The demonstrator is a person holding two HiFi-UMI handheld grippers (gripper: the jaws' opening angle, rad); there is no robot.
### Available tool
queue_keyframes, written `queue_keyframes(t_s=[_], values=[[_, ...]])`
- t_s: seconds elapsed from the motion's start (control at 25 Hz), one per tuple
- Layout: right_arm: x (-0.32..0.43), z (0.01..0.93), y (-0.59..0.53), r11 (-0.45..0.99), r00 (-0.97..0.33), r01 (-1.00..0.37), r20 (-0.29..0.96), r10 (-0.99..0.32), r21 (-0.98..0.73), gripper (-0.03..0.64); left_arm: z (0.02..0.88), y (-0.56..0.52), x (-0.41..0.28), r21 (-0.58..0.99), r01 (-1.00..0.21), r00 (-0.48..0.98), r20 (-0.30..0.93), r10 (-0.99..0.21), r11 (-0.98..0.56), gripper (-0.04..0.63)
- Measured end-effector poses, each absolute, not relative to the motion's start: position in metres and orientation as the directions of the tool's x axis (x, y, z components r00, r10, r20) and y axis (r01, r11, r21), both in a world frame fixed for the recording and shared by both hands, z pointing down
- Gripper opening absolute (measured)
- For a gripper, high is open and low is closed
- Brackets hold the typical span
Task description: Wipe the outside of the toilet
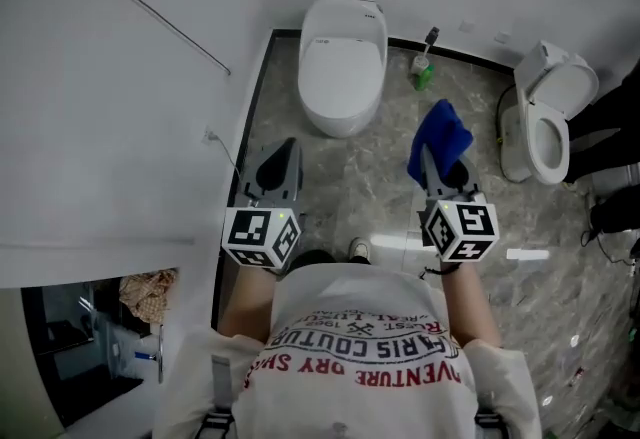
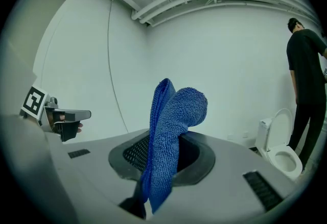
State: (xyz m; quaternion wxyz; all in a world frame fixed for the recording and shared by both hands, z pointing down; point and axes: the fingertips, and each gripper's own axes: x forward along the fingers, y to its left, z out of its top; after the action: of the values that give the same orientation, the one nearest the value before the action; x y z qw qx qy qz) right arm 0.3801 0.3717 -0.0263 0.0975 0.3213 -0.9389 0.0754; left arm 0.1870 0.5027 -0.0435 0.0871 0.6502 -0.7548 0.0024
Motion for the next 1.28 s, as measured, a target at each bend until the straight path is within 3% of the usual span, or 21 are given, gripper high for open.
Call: queue_keyframes(t_s=[0.48, 1.28], values=[[0.328, 0.014, 0.206, 0.766, -0.759, -0.631, 0.300, -0.578, -0.120, 0.077, -0.006, 0.350, 0.127, 0.113, -0.981, -0.131, 0.212, -0.968, 0.158, 0.006], [0.070, 0.067, -0.133, 0.746, -0.720, -0.650, 0.429, -0.546, -0.143, 0.077, 0.043, 0.012, -0.141, 0.166, -0.972, -0.110, 0.298, -0.948, 0.165, 0.006]])
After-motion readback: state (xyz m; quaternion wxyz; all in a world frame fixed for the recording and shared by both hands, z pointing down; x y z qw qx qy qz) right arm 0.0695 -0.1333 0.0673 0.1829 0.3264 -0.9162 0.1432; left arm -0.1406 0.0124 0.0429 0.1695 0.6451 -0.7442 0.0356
